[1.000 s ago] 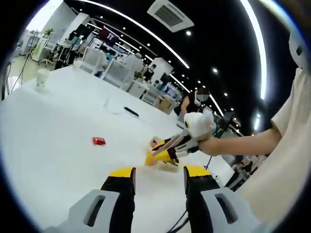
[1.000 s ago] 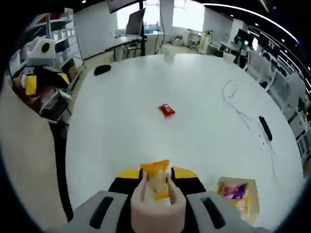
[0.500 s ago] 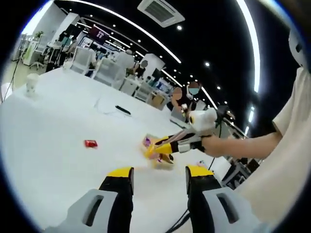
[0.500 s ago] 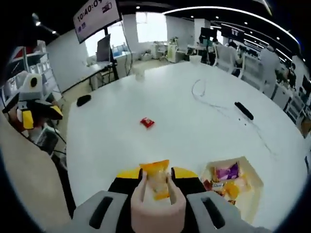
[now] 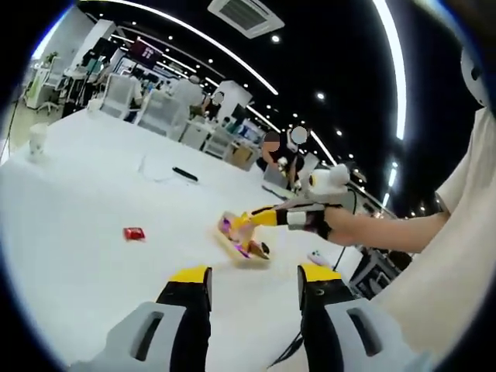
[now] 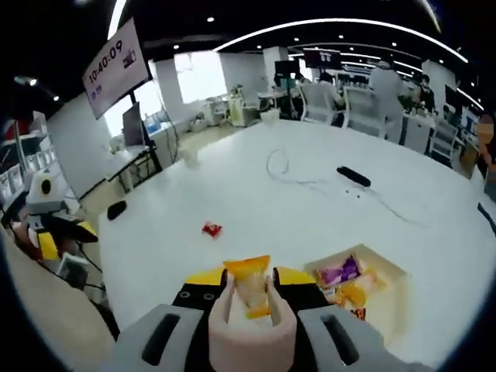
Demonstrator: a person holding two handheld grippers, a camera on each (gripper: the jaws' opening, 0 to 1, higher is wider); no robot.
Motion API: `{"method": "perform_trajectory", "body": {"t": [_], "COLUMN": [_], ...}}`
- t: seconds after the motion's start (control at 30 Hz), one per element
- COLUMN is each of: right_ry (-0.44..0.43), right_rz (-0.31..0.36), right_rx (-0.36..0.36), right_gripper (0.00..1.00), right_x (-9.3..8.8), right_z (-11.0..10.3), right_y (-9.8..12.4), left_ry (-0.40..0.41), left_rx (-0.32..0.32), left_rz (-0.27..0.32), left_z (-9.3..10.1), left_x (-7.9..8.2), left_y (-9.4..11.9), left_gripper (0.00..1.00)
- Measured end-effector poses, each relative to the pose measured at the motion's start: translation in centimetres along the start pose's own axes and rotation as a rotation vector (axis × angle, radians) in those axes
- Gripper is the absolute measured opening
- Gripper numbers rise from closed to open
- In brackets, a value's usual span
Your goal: Place the target food into the container with the food tongs after gripping and lifting it, then release it inside without dropping or visibly crushing the food.
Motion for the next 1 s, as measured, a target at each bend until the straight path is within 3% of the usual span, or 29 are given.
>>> {"method": "perform_trajectory", "body": {"t": [0.3, 1.0], "right_ry": [-0.041, -0.081], "right_rz": [0.037, 0.140], "right_rx": [-0.075, -0.185], "right_gripper": [0.21, 0.21], "right_x": [-0.1, 2.4], "right_z": [1.9, 5.3], "right_y": [1.8, 4.9], "left_ry": [-0.002, 0.018], "left_rx": [-0.024, -0.018], "left_rz": [-0.014, -0.005], "left_z": [0.3, 0.4], "left_x": [-0.2, -0.8], "left_y": [-0.4, 0.0], "left_gripper": [0.44, 0.43]}}
Point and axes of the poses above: the point that each gripper's makers call its tool centre point, and the gripper's own axes: y roughly backward along the fingers, z roughly to its right, x roughly out of its top, the point moved 7 cm from there along y, roughly backward along the fingers, and after that the axes turned 4 degrees about -y, right-handed, at the moved point
